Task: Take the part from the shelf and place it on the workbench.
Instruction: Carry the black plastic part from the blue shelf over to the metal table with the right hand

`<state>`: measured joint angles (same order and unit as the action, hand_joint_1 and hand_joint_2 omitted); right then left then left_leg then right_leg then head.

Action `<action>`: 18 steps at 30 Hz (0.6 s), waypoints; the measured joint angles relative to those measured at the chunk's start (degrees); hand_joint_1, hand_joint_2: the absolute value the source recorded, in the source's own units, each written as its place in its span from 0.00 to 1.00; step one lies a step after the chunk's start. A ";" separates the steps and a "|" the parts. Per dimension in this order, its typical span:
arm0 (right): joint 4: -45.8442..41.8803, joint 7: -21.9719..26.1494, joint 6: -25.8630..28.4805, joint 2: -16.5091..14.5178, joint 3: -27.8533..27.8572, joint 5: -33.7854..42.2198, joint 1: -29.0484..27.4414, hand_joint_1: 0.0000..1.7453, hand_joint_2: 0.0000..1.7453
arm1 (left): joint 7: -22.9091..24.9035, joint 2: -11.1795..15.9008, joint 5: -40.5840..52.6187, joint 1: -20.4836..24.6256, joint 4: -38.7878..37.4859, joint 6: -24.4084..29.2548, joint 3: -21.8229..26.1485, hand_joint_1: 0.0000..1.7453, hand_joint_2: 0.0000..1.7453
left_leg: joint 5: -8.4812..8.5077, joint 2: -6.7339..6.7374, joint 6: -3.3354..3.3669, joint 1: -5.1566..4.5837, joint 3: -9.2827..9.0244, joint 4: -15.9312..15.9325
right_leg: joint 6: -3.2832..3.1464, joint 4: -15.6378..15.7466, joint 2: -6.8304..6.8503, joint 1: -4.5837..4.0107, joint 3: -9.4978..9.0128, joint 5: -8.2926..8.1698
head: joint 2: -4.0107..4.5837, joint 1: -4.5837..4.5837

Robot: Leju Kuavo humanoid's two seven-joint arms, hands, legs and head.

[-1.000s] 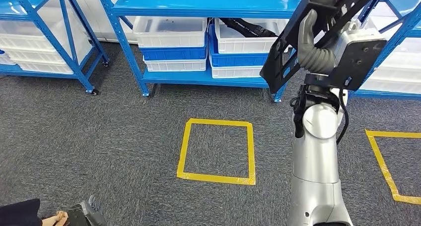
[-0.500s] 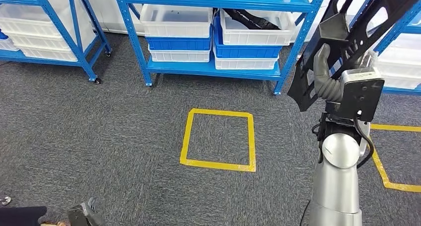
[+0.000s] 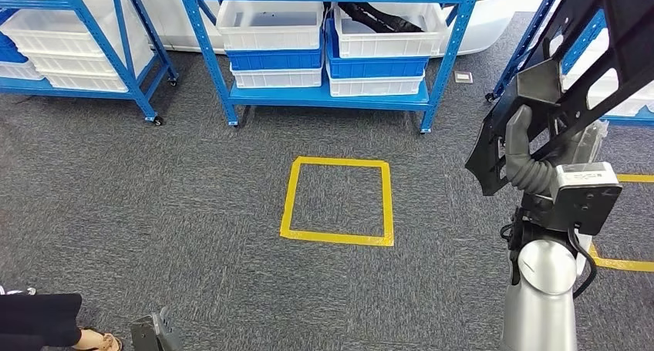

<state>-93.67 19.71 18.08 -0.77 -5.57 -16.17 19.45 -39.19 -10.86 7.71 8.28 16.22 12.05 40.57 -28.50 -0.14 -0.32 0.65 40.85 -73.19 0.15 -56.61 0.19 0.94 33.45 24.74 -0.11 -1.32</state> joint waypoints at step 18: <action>1.93 1.85 -0.15 -1.29 -2.09 1.91 2.65 1.00 1.00 | -0.02 -0.44 -5.49 -1.48 1.63 1.11 0.30 0.00 0.00 | 3.61 0.38 3.05 -0.81 -7.46 16.56 | 3.15 -3.07 -0.01 0.23 -1.36 3.48 | 0.00 0.73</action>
<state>-91.74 21.56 17.93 -2.06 -7.66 -14.26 22.10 -39.21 -11.30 2.22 6.80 17.86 13.16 40.87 -24.88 0.23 2.73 -0.16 33.39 -56.63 3.30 -59.68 0.18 1.17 32.10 28.21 -0.11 -0.60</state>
